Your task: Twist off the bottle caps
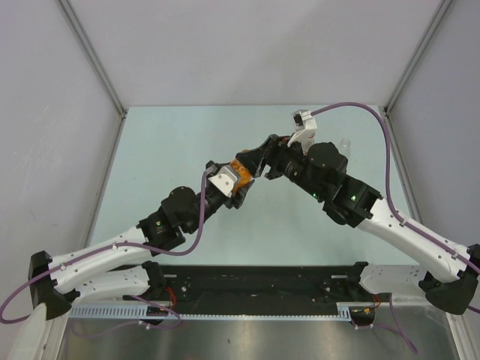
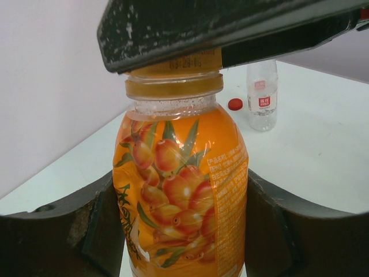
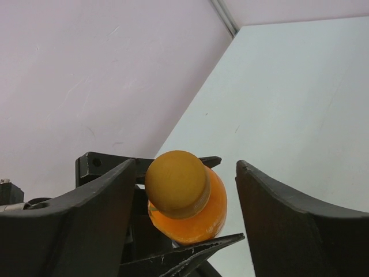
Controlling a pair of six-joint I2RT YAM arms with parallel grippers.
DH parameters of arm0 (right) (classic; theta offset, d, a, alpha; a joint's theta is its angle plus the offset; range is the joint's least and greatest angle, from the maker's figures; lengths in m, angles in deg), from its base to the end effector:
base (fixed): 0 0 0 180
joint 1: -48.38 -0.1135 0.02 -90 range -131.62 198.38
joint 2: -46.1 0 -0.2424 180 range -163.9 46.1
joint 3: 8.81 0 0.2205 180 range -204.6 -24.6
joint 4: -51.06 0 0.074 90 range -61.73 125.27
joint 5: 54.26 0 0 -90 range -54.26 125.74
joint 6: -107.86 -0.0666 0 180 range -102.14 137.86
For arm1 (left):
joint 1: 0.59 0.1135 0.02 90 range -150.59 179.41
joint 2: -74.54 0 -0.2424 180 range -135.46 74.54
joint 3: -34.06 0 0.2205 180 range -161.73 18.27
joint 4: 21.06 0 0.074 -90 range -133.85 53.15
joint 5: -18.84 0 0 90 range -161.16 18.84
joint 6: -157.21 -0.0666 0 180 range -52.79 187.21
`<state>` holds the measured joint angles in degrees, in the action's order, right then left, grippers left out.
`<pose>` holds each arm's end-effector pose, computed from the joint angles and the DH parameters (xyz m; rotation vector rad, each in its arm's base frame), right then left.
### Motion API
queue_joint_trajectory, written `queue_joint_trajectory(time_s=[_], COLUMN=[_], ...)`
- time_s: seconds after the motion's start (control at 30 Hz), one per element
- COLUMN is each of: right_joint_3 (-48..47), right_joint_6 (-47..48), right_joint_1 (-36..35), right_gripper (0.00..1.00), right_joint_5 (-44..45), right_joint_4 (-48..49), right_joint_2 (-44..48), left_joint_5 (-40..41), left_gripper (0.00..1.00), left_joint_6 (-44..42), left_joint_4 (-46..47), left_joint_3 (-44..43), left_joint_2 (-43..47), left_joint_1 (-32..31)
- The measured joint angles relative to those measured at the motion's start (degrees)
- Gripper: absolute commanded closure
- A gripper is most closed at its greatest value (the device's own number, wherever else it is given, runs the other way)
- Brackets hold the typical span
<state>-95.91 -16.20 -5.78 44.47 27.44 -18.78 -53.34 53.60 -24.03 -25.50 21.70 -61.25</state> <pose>0.1610 0.2057 0.4129 -0.1718 1.6939 1.0602 0.1303 -0.1902 0.3415 0.7065 1.3496 -0.4243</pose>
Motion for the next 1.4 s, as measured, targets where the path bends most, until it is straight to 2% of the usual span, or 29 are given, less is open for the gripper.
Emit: queue_joint_trajectory(time_s=[0.23, 0.33, 0.53, 0.57, 0.87, 1.03, 1.17, 1.4], right_joint_3=[-0.1, -0.2, -0.3, -0.3, -0.4, -0.5, -0.9, -1.5], right_joint_6=[0.1, 0.0, 0.3, 0.3, 1.9, 4.4, 8.0, 14.0], right_joint_1=[0.0, -0.2, -0.2, -0.2, -0.2, 1.2, 2.5, 3.3], right_gripper=[0.47, 0.58, 0.86, 0.99, 1.0, 1.0, 1.0, 1.0], right_joint_5=[-0.2, -0.5, -0.4, -0.4, -2.4, -9.5, -17.9, -30.4], right_joint_4=[0.0, 0.3, 0.2, 0.1, -0.6, -0.8, -0.6, 0.7], right_joint_2=[-0.6, -0.6, -0.6, -0.6, -0.5, 1.0, 3.6, 7.3], left_joint_5=[0.0, 0.0, 0.0, 0.0, -1.1, -6.6, -17.5, -47.2], left_gripper=[1.0, 1.0, 1.0, 1.0, 1.0, 1.0, 1.0, 1.0], left_joint_6=[-0.3, -0.5, -0.5, -0.5, 0.1, 1.2, 4.9, 17.3], left_joint_4=[0.0, -0.1, 0.0, 0.0, -1.7, -6.3, -10.1, -9.7], left_joint_3=[0.0, 0.0, 0.0, 0.0, -0.2, -1.8, -4.9, -8.8], left_joint_2=[0.0, -0.1, -0.2, -0.2, 0.4, 2.9, 4.3, 3.3], left_joint_1=[-0.4, -0.5, -0.5, -0.5, -0.5, -0.2, 1.8, 10.2])
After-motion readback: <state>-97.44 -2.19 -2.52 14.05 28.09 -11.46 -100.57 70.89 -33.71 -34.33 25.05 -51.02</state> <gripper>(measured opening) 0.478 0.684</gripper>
